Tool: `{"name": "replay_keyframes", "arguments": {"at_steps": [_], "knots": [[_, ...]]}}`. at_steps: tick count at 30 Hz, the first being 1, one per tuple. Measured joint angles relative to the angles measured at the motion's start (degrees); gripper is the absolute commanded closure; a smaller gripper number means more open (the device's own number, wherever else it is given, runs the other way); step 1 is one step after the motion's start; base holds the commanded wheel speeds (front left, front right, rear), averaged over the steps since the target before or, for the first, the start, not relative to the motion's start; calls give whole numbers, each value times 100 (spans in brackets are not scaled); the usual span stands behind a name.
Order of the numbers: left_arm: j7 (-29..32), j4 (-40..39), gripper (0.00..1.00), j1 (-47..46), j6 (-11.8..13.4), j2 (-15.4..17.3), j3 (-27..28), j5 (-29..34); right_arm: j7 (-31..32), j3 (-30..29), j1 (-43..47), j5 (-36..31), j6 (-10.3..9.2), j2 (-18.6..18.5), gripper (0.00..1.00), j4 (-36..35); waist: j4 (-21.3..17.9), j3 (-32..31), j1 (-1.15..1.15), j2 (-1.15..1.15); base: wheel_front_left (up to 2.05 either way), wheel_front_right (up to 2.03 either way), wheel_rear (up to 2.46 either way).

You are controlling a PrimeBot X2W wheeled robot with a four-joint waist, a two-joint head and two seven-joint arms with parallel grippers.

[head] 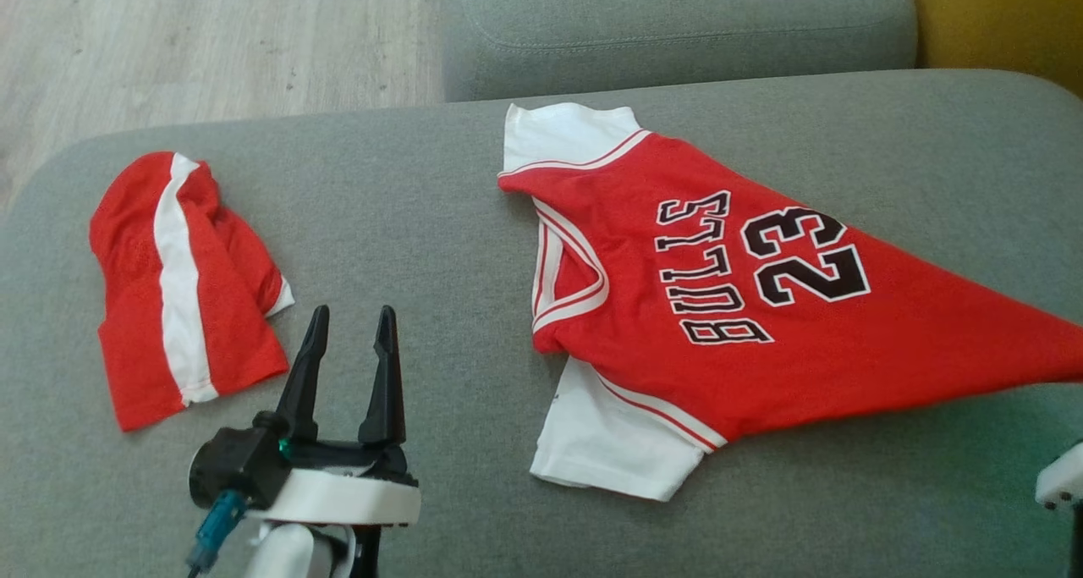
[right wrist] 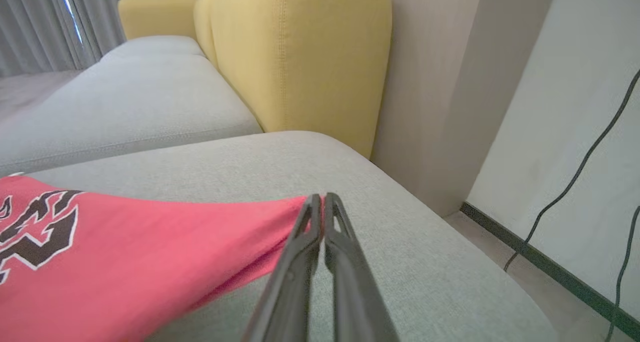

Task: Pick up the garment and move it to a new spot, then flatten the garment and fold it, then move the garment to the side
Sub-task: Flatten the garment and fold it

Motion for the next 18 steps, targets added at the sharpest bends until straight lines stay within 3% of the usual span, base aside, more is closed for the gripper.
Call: {"name": "replay_keyframes", "arguments": {"at_steps": [4, 7, 18], "knots": [[0, 0, 0, 0, -2, 1, -1, -7, 70, -42, 4, -67, 0, 5, 0, -82, 64, 18, 0, 0, 0, 0, 0], [0, 2, 0, 0, -19, 0, -3, -7, -127, 255, -28, 48, 0, 4, 0, -258, 135, 39, 0, 0, 0, 0, 0], [0, 22, 0, -6, -40, 1, -7, -5, -422, 2917, -7, 1024, 0, -3, 0, -912, 494, 32, 1, 0, 0, 0, 0]]}}
